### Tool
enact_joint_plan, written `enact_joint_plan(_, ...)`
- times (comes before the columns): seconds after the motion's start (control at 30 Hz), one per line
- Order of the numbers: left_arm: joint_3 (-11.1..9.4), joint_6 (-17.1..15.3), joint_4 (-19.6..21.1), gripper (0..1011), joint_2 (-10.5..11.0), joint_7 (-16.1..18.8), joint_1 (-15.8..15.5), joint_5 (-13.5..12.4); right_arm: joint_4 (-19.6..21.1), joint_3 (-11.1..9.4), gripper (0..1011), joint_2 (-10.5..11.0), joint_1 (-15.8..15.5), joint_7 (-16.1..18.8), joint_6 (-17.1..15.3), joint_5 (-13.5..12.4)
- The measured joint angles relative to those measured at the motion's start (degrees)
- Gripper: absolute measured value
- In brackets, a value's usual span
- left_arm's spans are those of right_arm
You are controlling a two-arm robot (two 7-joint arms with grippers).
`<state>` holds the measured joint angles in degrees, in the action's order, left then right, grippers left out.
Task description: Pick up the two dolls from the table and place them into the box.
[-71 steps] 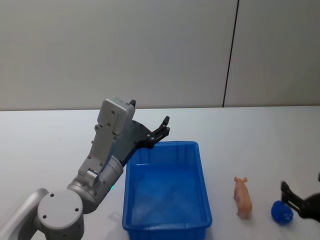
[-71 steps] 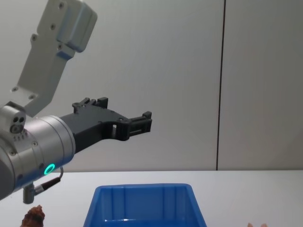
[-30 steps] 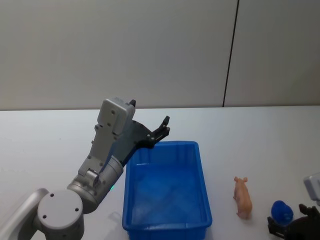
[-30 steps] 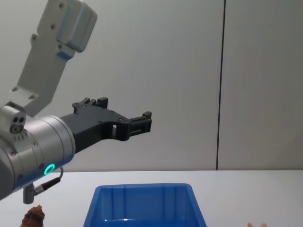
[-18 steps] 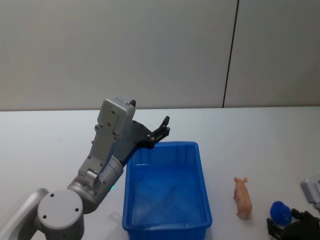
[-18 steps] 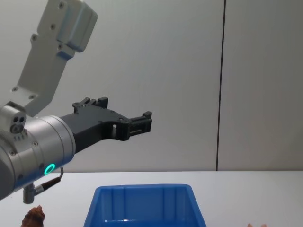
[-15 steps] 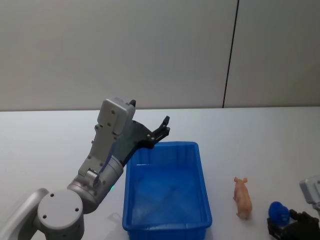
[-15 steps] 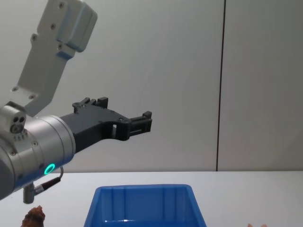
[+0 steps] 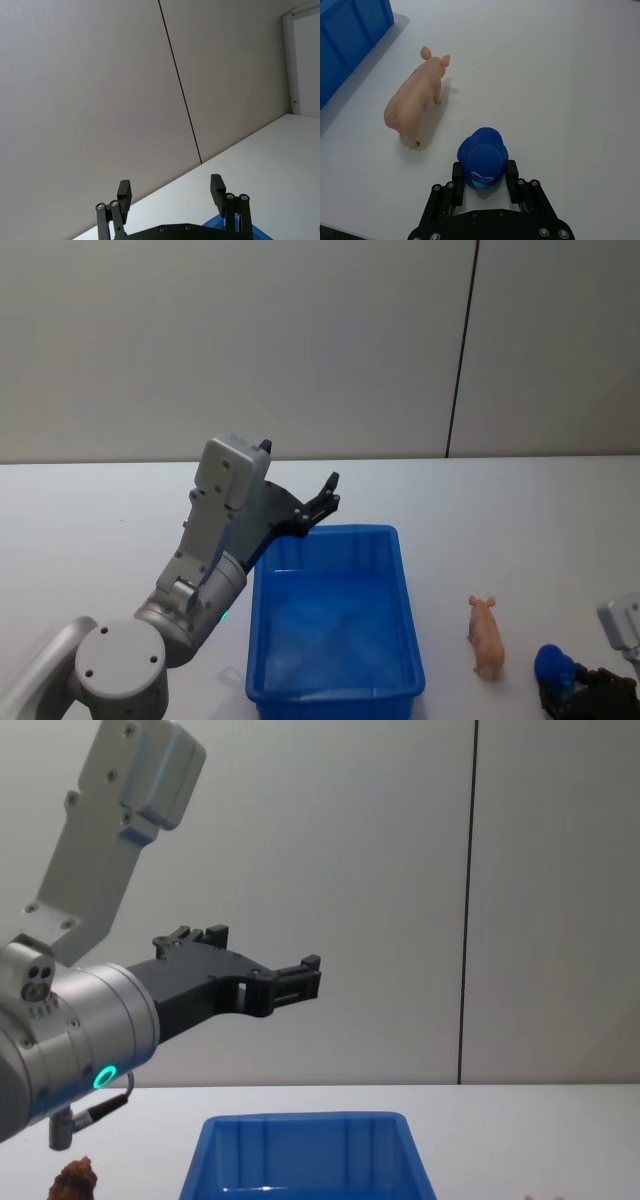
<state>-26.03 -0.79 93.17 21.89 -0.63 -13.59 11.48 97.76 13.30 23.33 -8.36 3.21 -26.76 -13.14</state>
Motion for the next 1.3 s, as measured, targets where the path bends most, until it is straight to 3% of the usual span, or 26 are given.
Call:
enact_joint_plan(0.4,0.0,0.0,0.0,1001,0.0,0.0,0.0,0.0,0.3,-0.1,417,-0.1,-0.1,-1.7,3.6,2.7)
enact_joint_plan(0.8,0.0,0.0,0.0,1001,0.0,0.0,0.0,0.0,2.6,-0.5,337,-0.3,1.1,-2.4,9.5,6.4)
enact_joint_plan(1.3,0.0,0.0,0.0,1001,0.0,0.0,0.0,0.0,4.9,0.0,248,-1.6,4.3,3.3,15.6,8.6)
